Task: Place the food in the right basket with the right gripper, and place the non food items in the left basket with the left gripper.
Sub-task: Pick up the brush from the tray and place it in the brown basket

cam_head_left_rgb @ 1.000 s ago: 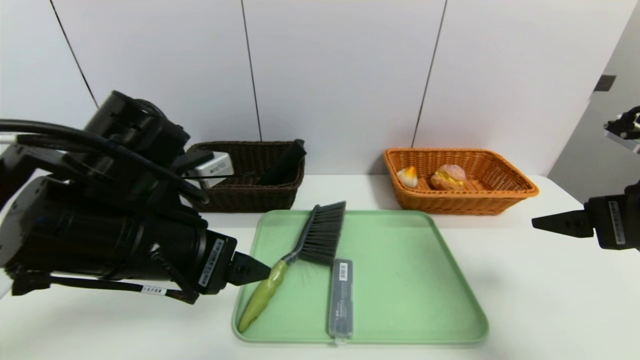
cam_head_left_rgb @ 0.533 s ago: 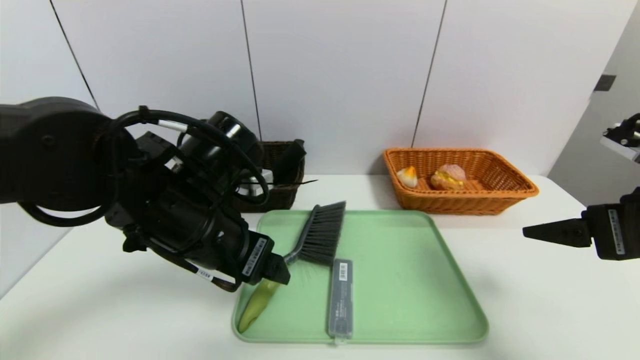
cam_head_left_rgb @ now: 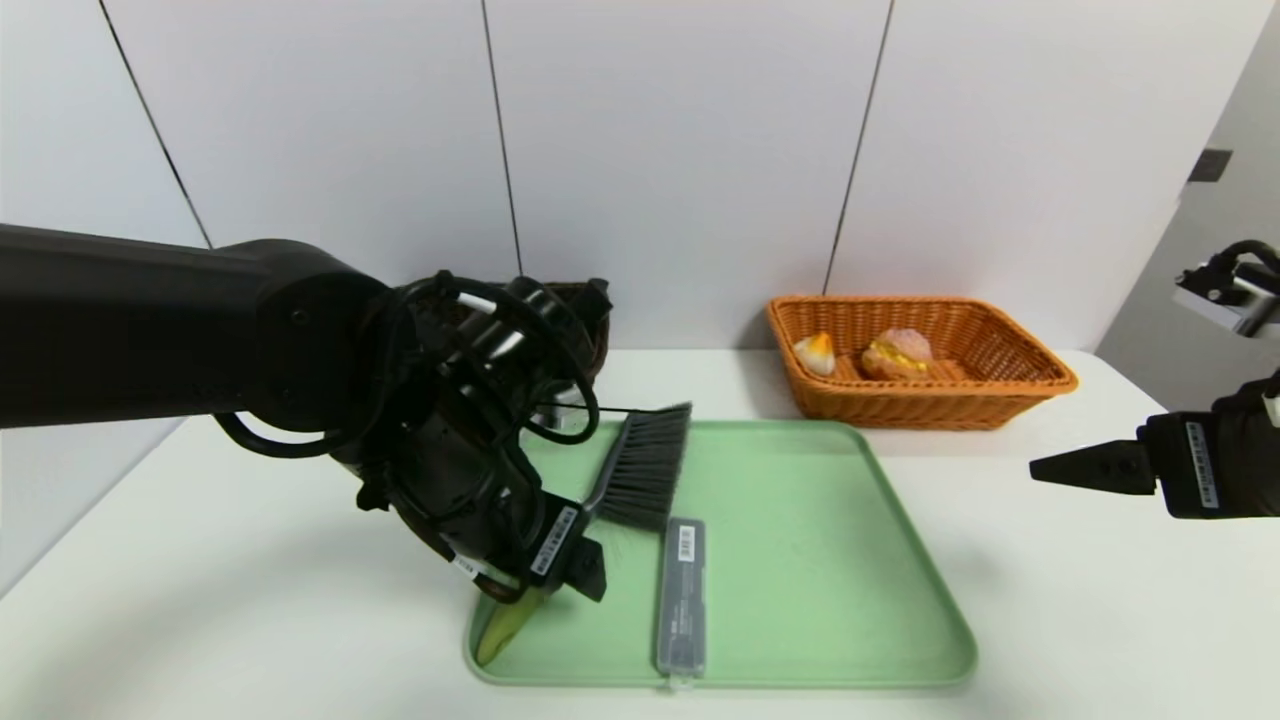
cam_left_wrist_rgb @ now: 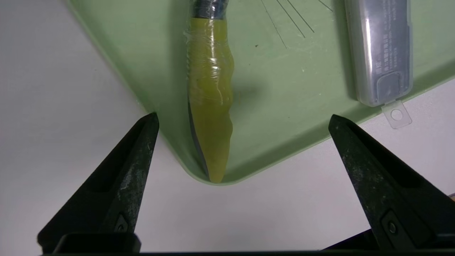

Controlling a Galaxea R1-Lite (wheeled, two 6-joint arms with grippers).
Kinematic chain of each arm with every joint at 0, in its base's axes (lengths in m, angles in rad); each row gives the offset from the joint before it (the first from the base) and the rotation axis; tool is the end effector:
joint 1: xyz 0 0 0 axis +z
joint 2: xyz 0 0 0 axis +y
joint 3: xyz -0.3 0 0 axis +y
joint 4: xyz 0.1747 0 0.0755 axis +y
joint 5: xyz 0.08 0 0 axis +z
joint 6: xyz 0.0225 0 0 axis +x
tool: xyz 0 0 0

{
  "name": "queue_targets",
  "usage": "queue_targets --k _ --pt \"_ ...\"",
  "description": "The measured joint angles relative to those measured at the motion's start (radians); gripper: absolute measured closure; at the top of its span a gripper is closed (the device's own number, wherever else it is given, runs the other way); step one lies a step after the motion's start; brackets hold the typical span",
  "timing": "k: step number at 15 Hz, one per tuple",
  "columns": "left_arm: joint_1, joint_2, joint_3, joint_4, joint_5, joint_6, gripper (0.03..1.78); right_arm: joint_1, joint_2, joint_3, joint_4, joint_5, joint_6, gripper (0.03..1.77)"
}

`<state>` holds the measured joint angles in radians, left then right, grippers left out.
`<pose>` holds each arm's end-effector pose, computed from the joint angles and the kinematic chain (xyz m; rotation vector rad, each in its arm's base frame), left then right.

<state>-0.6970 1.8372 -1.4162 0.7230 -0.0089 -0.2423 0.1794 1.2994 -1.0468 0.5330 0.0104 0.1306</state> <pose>0.2389 -0.2002 0.1936 0.1839 1.1582 -0.4858 0.1771 0.0324 0.2460 0.0571 0.7940 0.1284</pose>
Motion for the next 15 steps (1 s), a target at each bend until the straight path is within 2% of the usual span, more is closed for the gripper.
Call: queue_targets --k 15 --pt "0.004 0.133 -0.062 0.001 0.0 0.021 0.12 -0.002 0.005 0.034 -0.002 0.001 -0.003 0.1"
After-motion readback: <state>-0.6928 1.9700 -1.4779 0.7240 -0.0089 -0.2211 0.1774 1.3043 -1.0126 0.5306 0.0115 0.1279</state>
